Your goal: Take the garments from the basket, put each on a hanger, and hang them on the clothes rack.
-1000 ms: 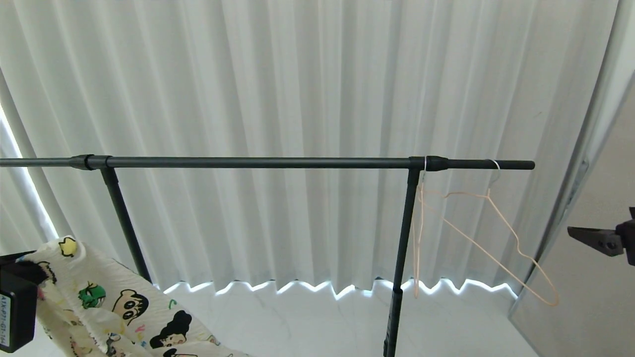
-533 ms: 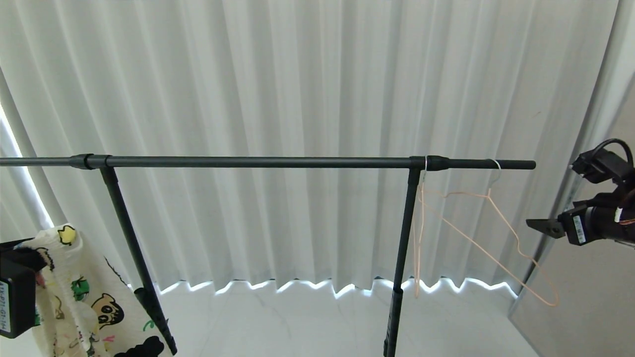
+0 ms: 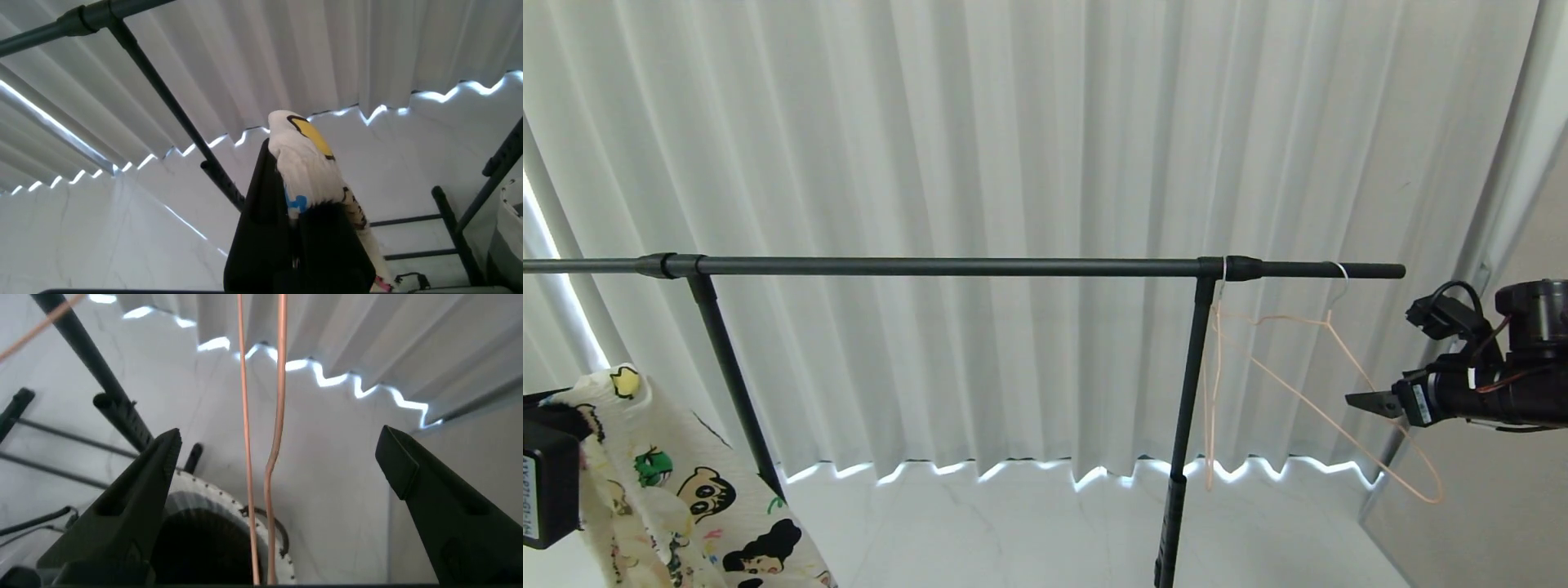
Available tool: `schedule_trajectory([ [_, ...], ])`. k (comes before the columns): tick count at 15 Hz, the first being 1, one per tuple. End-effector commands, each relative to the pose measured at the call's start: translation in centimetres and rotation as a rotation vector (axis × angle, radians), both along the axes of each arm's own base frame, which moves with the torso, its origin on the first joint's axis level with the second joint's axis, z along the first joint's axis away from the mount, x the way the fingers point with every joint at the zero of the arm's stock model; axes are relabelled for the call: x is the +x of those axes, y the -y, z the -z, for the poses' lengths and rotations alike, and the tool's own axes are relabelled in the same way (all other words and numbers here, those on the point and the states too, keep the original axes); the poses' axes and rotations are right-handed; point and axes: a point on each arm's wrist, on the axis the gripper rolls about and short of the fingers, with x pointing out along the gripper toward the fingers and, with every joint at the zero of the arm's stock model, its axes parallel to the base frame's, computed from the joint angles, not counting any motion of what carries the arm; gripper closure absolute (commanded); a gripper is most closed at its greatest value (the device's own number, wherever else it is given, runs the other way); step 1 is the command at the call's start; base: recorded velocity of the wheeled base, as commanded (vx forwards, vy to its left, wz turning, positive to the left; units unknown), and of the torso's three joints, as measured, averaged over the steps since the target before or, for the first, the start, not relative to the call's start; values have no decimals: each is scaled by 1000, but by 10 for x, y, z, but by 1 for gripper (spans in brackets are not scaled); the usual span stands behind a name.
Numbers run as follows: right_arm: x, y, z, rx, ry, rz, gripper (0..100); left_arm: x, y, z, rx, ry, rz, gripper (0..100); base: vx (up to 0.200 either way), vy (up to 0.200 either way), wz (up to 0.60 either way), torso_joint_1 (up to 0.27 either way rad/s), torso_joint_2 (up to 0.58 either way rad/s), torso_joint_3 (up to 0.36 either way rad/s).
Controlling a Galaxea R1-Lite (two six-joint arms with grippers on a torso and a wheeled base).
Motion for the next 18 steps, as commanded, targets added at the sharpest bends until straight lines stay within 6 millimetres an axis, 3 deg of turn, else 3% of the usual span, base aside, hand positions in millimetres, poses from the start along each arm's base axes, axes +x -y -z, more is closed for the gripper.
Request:
schedule_trajectory([
  [1, 12, 2, 15, 8, -40, 4, 0, 0, 0, 0, 2, -1, -3, 100, 0, 0, 0, 0, 0, 0],
  [8, 42, 7, 33, 24, -29, -4, 0, 0, 0, 0, 6, 3, -14, 100, 0, 0, 0, 0, 0, 0],
  [14, 46, 8, 40, 40, -39, 8, 0, 1, 0, 1, 9, -1, -16, 100, 0, 0, 0, 0, 0, 0],
  [15, 46, 7, 41, 40, -40, 6, 100, 1, 0, 1, 10, -1, -16, 100, 0, 0, 0, 0, 0, 0],
  [18, 48, 8, 44, 42, -35, 8, 100, 1, 0, 0, 9, 1, -18, 100, 0, 0, 0, 0, 0, 0],
])
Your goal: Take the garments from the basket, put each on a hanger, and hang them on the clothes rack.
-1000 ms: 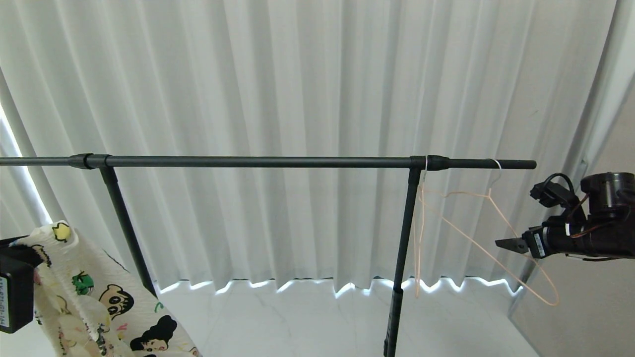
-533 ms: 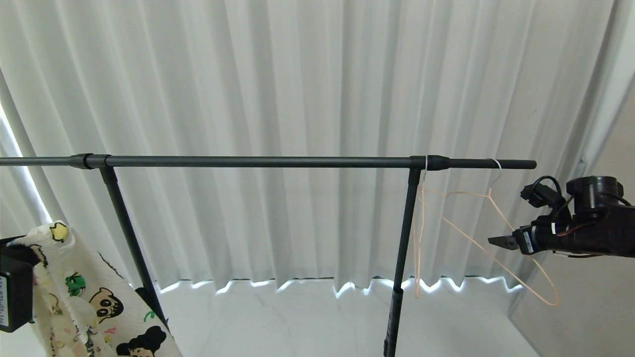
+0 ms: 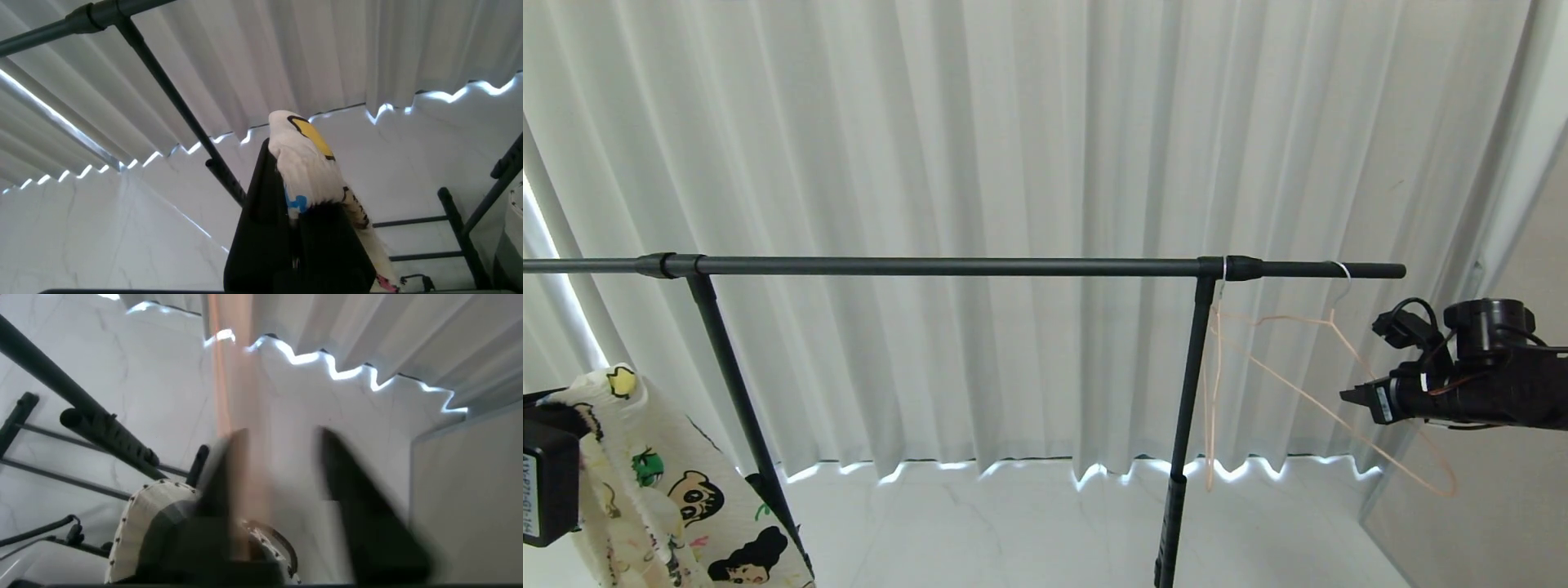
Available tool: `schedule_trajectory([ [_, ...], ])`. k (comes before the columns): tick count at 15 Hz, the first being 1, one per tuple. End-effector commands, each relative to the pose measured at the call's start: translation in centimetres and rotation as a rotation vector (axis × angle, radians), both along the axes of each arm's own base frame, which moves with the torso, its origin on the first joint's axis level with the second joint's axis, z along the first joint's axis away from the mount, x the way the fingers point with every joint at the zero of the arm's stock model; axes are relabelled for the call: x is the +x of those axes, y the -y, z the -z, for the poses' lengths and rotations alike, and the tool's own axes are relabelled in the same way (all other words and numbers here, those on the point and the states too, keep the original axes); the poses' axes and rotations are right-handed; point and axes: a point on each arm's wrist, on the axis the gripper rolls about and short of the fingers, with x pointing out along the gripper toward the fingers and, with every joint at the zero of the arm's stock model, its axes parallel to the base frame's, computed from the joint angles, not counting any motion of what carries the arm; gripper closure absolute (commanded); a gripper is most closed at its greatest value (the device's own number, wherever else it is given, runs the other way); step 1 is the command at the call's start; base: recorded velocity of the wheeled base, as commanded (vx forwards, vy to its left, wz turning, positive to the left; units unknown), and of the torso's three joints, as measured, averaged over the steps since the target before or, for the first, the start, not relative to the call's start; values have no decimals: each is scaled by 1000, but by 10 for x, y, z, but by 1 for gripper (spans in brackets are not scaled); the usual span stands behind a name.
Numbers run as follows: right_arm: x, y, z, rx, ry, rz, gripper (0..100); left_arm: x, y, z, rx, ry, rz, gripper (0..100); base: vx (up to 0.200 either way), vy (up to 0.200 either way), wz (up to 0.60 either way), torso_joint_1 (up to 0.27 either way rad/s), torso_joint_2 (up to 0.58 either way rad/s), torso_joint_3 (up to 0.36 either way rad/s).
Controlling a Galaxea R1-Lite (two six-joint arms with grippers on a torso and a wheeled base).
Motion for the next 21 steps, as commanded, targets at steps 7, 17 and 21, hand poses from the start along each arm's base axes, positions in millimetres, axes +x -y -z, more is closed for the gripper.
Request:
schedule_trajectory([
  [7, -3, -2, -20, 49, 73, 38, 100, -1, 0, 0, -2, 4, -1, 100, 0, 0, 0, 0, 0, 0],
  [17, -55, -10, -61, 64, 152, 48, 100, -7, -4, -3, -20, 27, -5, 100, 0, 0, 0, 0, 0, 0],
  [21, -75, -12, -74, 44, 188, 90, 100, -7, -5, -4, -33, 48, -16, 100, 0, 0, 0, 0, 0, 0],
])
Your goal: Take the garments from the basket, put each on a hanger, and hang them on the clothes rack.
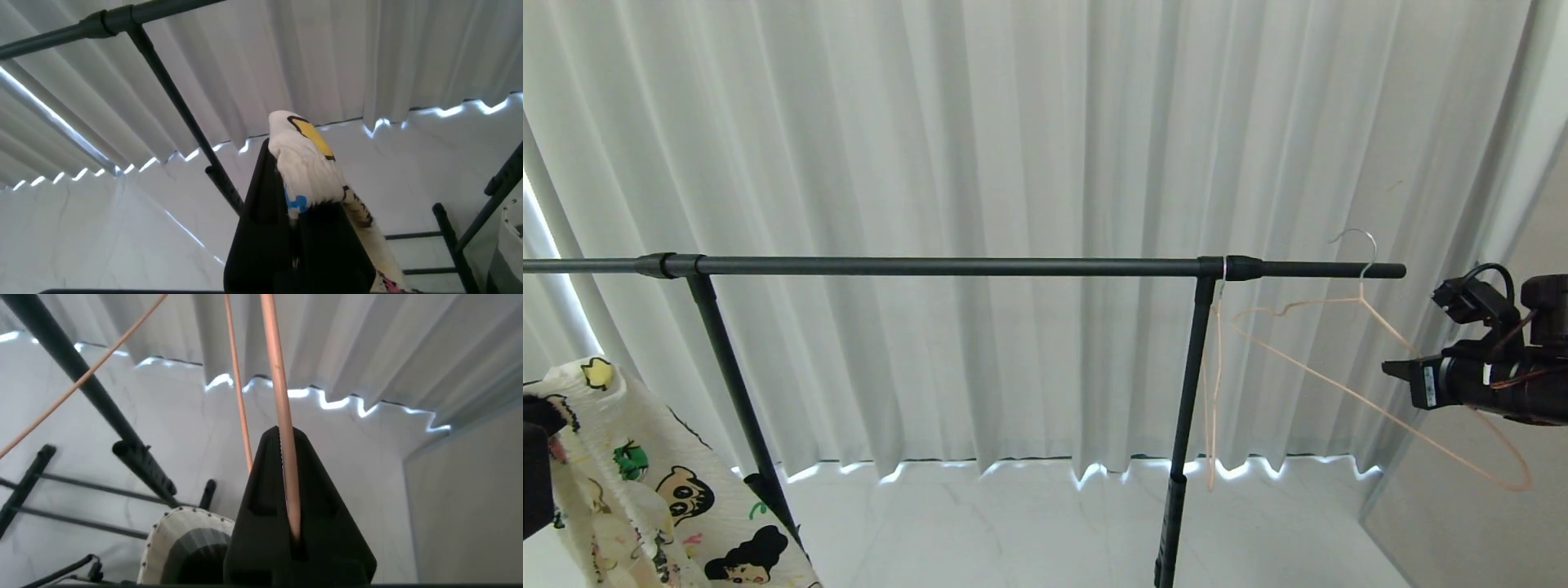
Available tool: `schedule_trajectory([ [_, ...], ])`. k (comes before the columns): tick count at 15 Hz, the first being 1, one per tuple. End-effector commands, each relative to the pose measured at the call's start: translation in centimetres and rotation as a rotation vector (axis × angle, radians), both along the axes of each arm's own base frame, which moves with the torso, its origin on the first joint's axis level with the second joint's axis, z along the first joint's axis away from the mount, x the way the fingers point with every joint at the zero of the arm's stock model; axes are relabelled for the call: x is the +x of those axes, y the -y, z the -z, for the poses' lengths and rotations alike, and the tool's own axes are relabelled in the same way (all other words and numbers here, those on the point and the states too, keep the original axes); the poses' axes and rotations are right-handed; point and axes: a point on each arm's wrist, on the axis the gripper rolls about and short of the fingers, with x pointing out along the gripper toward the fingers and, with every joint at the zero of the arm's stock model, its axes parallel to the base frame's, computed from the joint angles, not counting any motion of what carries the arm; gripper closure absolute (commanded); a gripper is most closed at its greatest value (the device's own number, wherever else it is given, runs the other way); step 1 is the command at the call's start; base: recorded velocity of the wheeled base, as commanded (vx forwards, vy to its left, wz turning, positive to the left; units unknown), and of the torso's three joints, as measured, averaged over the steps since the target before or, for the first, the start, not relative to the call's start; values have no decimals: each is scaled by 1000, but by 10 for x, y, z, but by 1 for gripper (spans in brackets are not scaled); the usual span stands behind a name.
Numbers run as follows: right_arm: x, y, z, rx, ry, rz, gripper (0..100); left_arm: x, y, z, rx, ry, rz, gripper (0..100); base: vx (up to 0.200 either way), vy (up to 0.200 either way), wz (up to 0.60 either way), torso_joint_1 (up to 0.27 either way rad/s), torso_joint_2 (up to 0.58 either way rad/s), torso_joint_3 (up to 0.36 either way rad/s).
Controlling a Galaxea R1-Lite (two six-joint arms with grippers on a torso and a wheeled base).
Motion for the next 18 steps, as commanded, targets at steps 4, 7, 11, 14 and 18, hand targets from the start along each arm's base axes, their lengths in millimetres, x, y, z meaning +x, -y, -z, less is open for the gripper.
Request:
schedule_trajectory([
  [4, -52, -10, -19, -143, -3, 214, 100, -1, -1, 16, 20, -46, -3, 100, 0, 0, 0, 0, 0, 0],
  [7, -77, -18, -26, -148, -3, 319, 100, 2, 1, 22, 9, -53, 22, 100, 0, 0, 0, 0, 0, 0],
  [11, -100, -16, -33, -174, 14, 375, 100, 7, 3, 31, 31, -89, 21, 100, 0, 0, 0, 0, 0, 0],
  [14, -106, -16, -35, -181, 28, 389, 100, 15, 6, 32, 43, -114, 18, 100, -133, 0, 0, 5, 3, 3],
  [18, -112, -16, -36, -184, 39, 387, 100, 28, 11, 30, 33, -83, 12, 100, -200, 0, 0, -5, 4, 5],
])
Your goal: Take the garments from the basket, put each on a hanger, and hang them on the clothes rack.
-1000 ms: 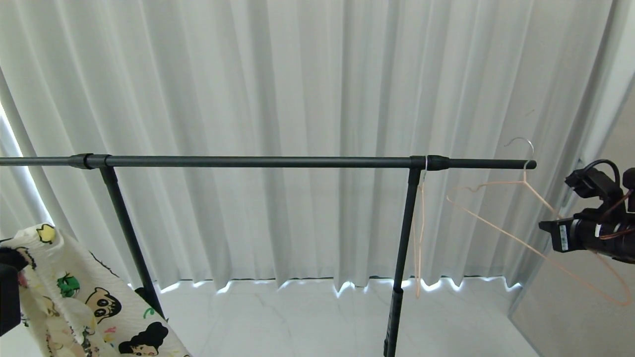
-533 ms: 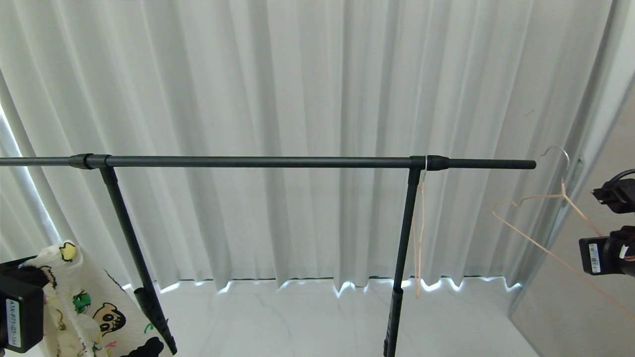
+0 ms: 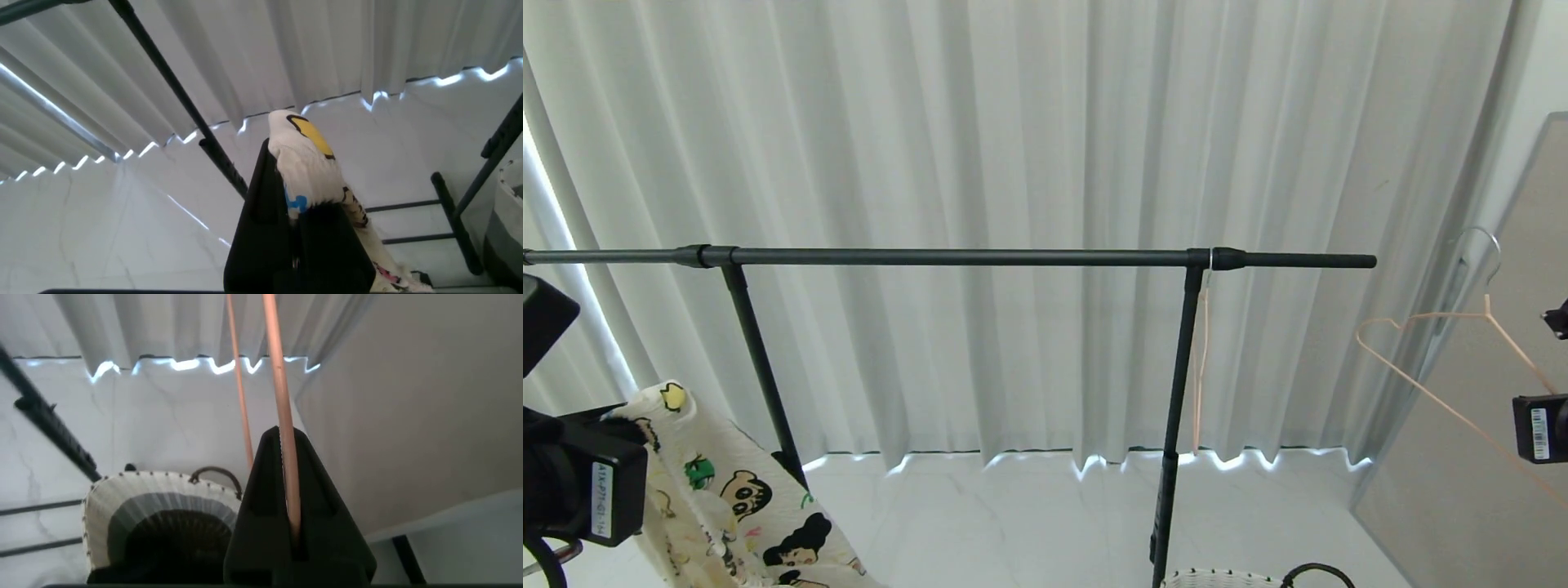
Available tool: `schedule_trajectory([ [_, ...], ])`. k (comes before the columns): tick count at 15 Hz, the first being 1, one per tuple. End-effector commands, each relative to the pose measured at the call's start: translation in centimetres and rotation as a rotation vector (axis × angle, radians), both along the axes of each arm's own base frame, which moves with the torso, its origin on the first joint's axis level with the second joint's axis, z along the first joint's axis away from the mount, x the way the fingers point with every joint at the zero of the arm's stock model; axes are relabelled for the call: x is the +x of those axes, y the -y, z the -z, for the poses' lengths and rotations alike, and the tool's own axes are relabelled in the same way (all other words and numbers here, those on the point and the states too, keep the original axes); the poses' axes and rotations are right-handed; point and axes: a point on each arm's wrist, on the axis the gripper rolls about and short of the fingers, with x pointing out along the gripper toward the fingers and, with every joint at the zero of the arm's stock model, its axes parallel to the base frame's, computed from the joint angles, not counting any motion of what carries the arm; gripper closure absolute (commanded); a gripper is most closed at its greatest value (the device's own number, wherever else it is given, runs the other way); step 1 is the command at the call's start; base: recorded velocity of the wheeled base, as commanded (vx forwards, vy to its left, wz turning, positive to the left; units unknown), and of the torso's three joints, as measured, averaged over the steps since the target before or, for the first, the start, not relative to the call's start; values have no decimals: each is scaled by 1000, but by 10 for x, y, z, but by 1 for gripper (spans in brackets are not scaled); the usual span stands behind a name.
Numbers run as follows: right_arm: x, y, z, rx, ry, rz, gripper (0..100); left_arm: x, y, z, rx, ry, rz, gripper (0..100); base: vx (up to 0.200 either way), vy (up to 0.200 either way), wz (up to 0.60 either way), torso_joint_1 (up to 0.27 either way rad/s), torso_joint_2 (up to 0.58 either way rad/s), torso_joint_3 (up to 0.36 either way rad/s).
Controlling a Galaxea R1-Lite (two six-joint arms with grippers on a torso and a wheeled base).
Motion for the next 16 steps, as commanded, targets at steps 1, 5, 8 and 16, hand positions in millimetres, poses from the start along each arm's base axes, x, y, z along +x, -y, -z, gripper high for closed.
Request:
schedule_trajectory([
  [1, -3, 0, -2, 0, 15, -3, 100, 8, 3, 2, 10, -17, -5, 100, -200, 0, 0, -2, -2, 7],
  [5, -10, -6, -7, 2, 41, -38, 100, 8, 2, 3, 7, -12, -7, 100, -100, 0, 0, -1, 4, 1],
  [8, -17, -16, -13, 6, 78, -99, 100, 8, 2, 2, 7, -7, -13, 100, 0, 0, 0, 0, 0, 0],
  [16, -41, -31, -29, 29, 181, -222, 100, 8, -2, 1, 23, -1, -38, 100, 0, 175, 0, 3, 1, 3],
])
